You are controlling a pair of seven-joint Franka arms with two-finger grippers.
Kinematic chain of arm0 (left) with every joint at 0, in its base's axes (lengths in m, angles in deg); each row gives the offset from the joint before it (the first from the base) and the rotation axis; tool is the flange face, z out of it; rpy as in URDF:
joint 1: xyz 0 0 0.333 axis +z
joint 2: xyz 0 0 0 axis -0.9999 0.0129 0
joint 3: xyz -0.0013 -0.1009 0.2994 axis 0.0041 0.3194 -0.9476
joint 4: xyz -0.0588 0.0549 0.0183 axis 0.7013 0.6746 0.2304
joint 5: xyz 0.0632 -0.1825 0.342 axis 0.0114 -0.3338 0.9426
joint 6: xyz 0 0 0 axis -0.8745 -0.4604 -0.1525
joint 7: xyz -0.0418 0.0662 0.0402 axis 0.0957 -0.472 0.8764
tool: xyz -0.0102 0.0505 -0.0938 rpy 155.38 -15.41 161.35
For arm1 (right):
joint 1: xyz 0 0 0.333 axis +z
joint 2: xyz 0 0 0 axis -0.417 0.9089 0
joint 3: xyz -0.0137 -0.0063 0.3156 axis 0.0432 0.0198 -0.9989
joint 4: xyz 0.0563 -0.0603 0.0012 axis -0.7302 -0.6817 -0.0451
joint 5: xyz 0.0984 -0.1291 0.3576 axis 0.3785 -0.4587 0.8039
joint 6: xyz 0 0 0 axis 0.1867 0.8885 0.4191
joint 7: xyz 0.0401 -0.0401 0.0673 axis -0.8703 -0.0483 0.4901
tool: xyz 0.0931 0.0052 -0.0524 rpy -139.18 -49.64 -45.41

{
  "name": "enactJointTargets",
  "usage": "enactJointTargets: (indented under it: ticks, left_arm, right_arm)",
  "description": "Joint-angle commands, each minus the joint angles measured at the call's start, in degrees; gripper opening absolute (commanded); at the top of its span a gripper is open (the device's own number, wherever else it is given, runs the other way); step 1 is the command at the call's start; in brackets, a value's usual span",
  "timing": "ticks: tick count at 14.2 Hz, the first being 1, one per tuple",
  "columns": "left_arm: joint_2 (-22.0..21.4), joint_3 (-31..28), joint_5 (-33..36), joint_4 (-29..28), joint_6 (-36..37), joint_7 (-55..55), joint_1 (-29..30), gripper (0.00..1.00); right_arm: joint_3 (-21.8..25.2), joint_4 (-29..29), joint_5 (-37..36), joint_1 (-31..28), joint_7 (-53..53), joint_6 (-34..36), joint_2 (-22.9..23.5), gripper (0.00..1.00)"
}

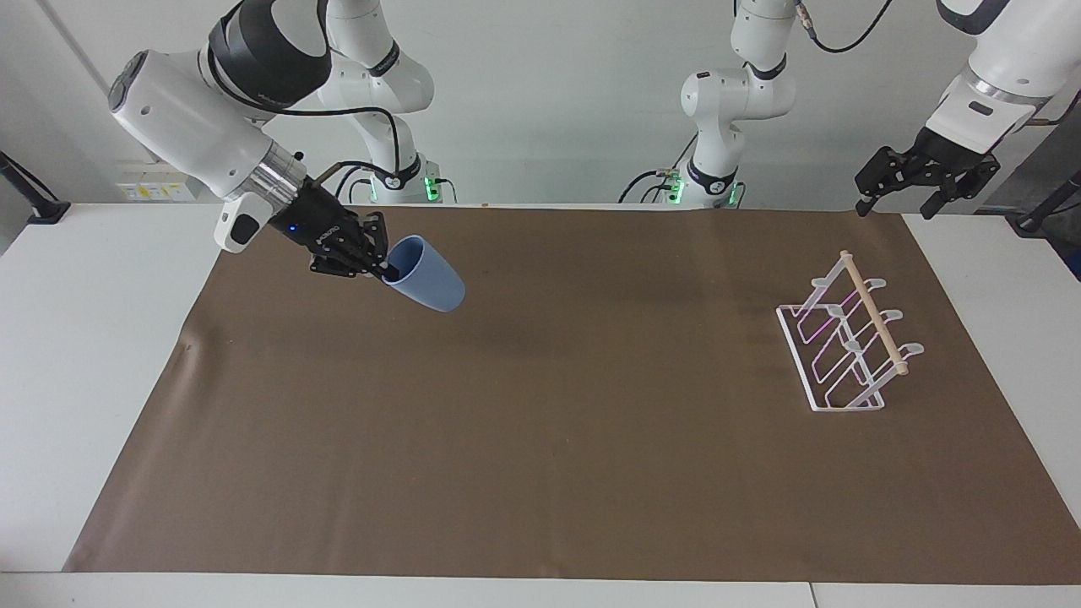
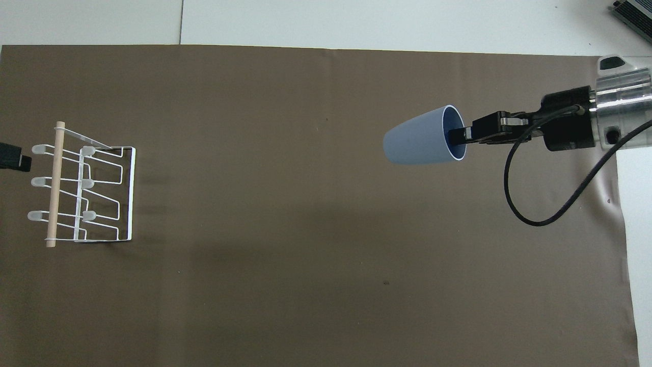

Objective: Hang cup on cup holder
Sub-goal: 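Lift the cup and tip it sideways toward the left gripper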

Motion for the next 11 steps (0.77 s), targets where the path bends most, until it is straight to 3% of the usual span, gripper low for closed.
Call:
enactJointTargets:
  ticks: [1, 7, 11]
  left_arm:
    - [-1.45, 0.10, -0.33, -2.42, -3.19, 0.52, -0.59, 1.00]
    - [-1.36, 0.89, -1.04, -2.42, -3.72, 6.85, -2.44, 1.00]
    - [-1.45, 1.16, -2.52, -2.51, -4.07, 10.81, -4.81, 1.00]
  right_arm:
    - [-0.17, -1.97, 9.28, -0.29, -2.67, 1.79, -1.88, 0.00]
    - [-1.93, -12.85, 26.17, 0.59, -3.38, 0.39, -7.41, 0.00]
    - [-2.02, -18.13, 36.53, 4.80, -2.77, -4.09, -8.30, 0.00]
